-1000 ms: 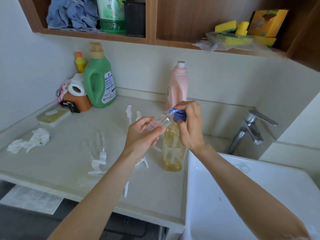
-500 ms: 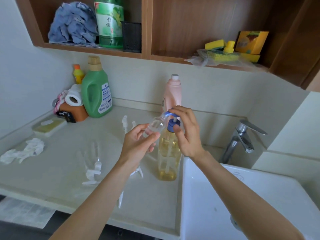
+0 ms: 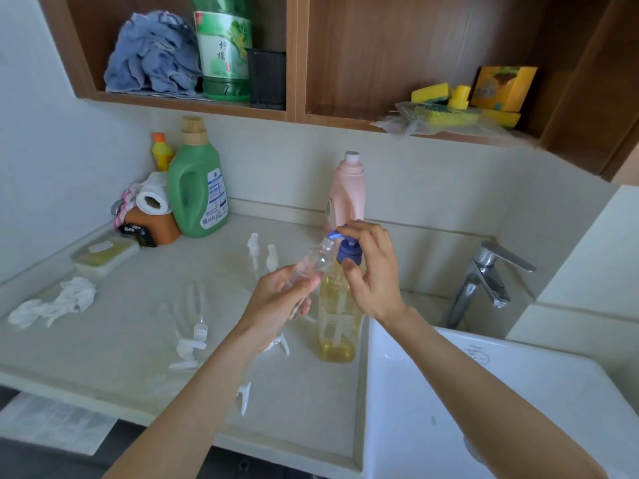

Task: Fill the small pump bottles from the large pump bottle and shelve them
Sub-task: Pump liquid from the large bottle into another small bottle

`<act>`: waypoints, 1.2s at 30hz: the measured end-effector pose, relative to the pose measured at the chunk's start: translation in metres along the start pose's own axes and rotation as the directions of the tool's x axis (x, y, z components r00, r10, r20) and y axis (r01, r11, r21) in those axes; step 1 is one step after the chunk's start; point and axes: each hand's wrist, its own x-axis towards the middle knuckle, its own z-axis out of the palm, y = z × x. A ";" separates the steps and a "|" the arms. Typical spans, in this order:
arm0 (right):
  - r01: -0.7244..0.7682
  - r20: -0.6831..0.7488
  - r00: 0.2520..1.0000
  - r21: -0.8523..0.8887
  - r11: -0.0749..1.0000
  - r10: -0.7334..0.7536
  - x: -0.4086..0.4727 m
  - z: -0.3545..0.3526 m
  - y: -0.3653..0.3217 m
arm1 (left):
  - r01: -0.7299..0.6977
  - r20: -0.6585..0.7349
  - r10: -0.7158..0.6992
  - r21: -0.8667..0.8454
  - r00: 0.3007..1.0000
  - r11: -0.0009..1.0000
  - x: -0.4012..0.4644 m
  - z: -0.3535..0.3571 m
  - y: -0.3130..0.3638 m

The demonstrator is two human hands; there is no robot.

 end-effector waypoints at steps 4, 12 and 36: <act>-0.026 -0.003 1.000 -0.120 0.992 0.026 0.014 -0.018 -0.013 | -0.035 0.094 0.040 -0.049 0.995 0.998 -0.013 -0.009 0.004; -0.283 0.232 0.941 0.138 0.949 0.247 0.028 -0.024 -0.077 | -0.371 -0.026 0.372 0.026 0.928 0.928 -0.036 0.000 0.007; -0.462 0.121 0.886 0.145 0.875 0.447 0.038 -0.045 -0.023 | -0.246 -0.074 0.280 0.301 0.957 0.921 -0.019 -0.016 0.011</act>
